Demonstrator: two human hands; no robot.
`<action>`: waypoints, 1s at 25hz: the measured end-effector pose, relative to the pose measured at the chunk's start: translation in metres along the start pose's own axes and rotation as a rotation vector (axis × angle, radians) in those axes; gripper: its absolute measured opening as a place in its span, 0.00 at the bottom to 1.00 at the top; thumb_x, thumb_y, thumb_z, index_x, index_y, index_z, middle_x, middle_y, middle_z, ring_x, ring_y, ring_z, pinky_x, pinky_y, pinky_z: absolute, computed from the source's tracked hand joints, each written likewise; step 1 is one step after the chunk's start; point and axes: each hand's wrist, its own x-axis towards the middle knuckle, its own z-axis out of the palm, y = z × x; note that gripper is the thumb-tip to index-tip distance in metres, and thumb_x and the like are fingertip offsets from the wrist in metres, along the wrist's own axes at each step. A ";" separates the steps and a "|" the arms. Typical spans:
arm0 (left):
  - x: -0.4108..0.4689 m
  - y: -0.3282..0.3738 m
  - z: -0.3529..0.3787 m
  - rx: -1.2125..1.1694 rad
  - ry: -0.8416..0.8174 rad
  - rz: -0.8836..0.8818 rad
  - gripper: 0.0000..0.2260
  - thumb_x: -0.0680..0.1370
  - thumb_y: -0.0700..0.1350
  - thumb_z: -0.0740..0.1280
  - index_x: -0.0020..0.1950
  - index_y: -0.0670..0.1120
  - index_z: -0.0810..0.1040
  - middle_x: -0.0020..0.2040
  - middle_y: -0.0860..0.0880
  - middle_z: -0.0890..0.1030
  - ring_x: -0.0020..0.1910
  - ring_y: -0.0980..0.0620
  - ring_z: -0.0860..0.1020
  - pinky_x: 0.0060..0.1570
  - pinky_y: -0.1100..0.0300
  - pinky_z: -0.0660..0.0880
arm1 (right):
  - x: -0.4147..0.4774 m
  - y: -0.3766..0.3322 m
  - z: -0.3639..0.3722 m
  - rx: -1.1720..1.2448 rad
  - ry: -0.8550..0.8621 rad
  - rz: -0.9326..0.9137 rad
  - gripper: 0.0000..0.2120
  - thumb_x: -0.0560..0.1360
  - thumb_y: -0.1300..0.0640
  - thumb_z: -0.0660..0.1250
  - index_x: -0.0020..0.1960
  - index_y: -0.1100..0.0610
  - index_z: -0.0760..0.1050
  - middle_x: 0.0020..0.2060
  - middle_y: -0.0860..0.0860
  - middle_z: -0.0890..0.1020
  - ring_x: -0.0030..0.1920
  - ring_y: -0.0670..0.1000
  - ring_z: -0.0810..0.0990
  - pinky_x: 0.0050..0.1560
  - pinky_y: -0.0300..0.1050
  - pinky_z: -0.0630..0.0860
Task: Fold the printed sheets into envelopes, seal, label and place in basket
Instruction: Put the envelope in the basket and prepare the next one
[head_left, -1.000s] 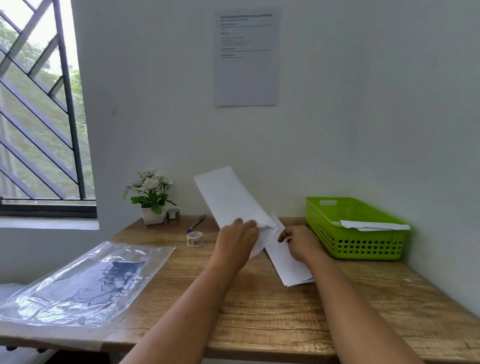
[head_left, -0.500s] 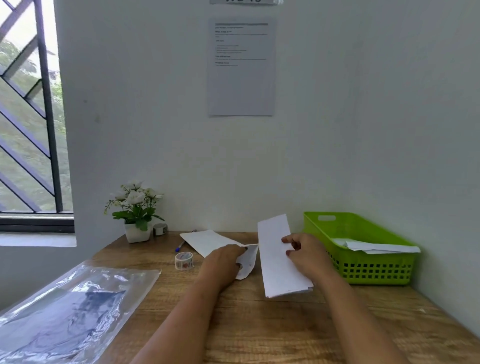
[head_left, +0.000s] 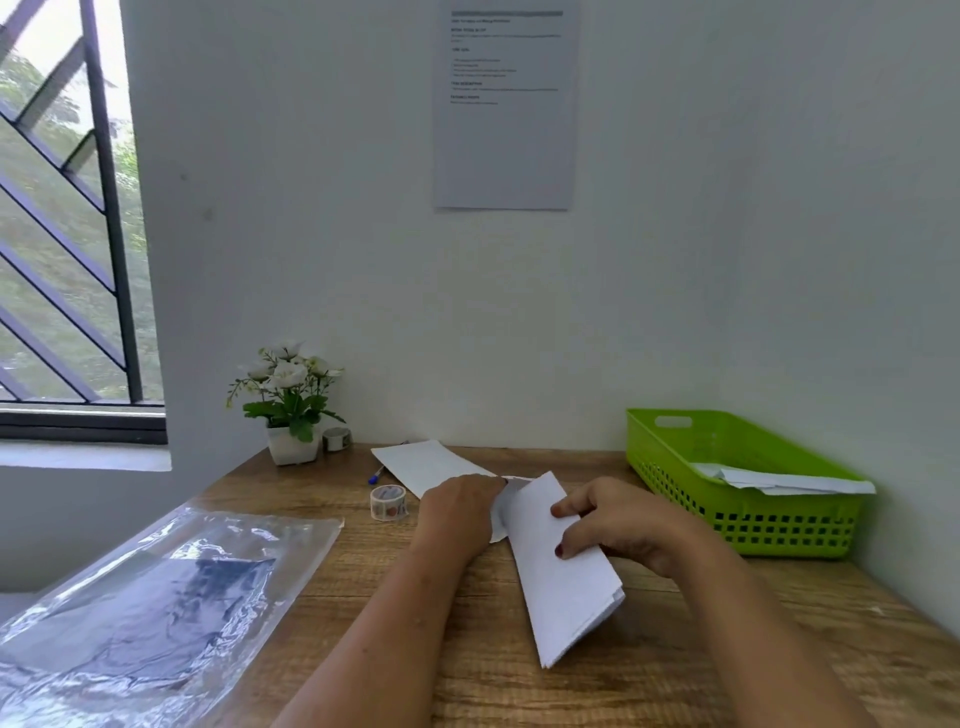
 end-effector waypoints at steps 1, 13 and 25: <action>-0.001 0.002 -0.001 0.014 0.012 0.002 0.20 0.79 0.45 0.59 0.71 0.54 0.67 0.67 0.50 0.73 0.65 0.48 0.72 0.59 0.54 0.71 | 0.000 -0.001 0.002 0.065 -0.050 -0.002 0.28 0.66 0.66 0.74 0.65 0.62 0.74 0.62 0.54 0.77 0.53 0.49 0.79 0.46 0.36 0.78; -0.004 0.010 0.001 -0.065 0.002 0.101 0.19 0.77 0.38 0.62 0.66 0.51 0.71 0.65 0.47 0.75 0.63 0.47 0.72 0.61 0.55 0.70 | 0.018 0.013 0.014 0.371 -0.176 0.062 0.19 0.77 0.73 0.57 0.67 0.67 0.70 0.60 0.61 0.77 0.49 0.52 0.81 0.48 0.41 0.78; -0.009 0.016 -0.009 -0.156 0.085 0.082 0.10 0.77 0.35 0.59 0.49 0.47 0.76 0.53 0.46 0.78 0.51 0.51 0.73 0.47 0.65 0.65 | 0.026 0.029 0.006 0.087 -0.029 0.012 0.13 0.77 0.64 0.65 0.59 0.56 0.77 0.59 0.53 0.76 0.51 0.48 0.75 0.41 0.33 0.72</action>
